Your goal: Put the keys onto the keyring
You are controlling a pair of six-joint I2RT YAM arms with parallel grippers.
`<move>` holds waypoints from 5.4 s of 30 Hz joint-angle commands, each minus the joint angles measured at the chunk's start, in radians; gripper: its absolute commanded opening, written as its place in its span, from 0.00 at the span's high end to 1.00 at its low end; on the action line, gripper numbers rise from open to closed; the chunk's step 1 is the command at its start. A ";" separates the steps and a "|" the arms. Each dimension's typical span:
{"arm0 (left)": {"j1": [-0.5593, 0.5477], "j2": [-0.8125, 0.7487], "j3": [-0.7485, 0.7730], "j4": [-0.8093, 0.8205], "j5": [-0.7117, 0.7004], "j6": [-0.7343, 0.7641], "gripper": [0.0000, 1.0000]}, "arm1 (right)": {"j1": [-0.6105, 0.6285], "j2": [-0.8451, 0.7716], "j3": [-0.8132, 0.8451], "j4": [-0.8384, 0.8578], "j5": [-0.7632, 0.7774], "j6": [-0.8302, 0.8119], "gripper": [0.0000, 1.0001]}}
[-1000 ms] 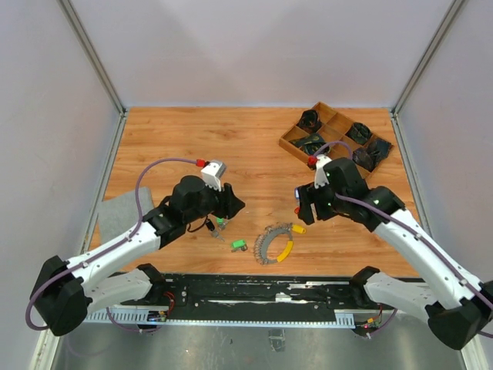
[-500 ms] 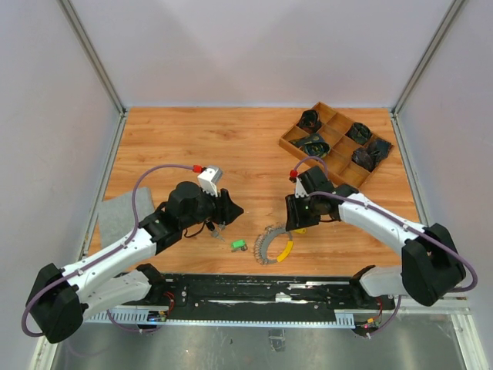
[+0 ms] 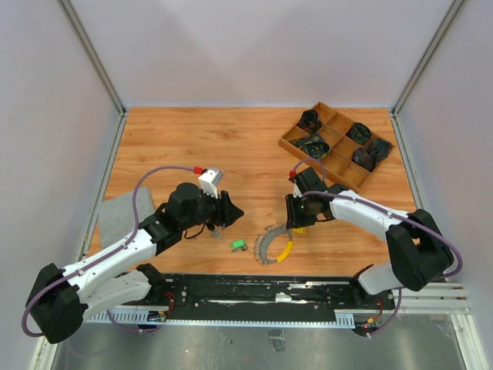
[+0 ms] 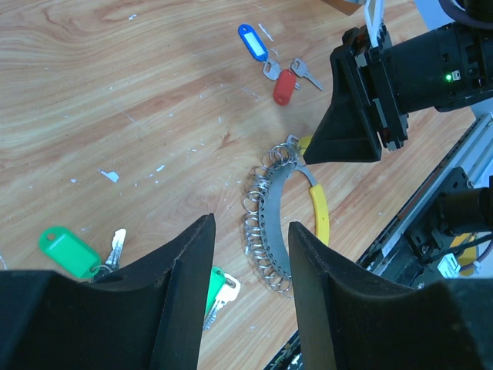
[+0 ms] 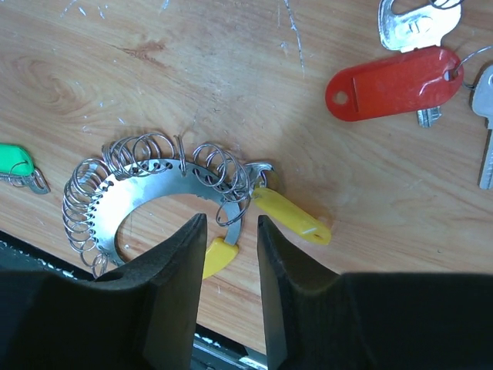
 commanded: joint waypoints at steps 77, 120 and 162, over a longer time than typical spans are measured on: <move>-0.352 -0.091 0.457 -0.023 -0.186 0.430 0.64 | 0.227 -0.537 0.571 -0.103 -0.322 -0.632 0.99; -0.355 0.032 0.361 0.283 -0.018 0.270 0.27 | 0.227 -0.542 0.589 0.031 -0.182 -0.435 1.00; -0.355 0.017 0.356 0.233 -0.052 0.267 0.99 | 0.227 -0.612 0.565 0.030 -0.008 -0.425 0.55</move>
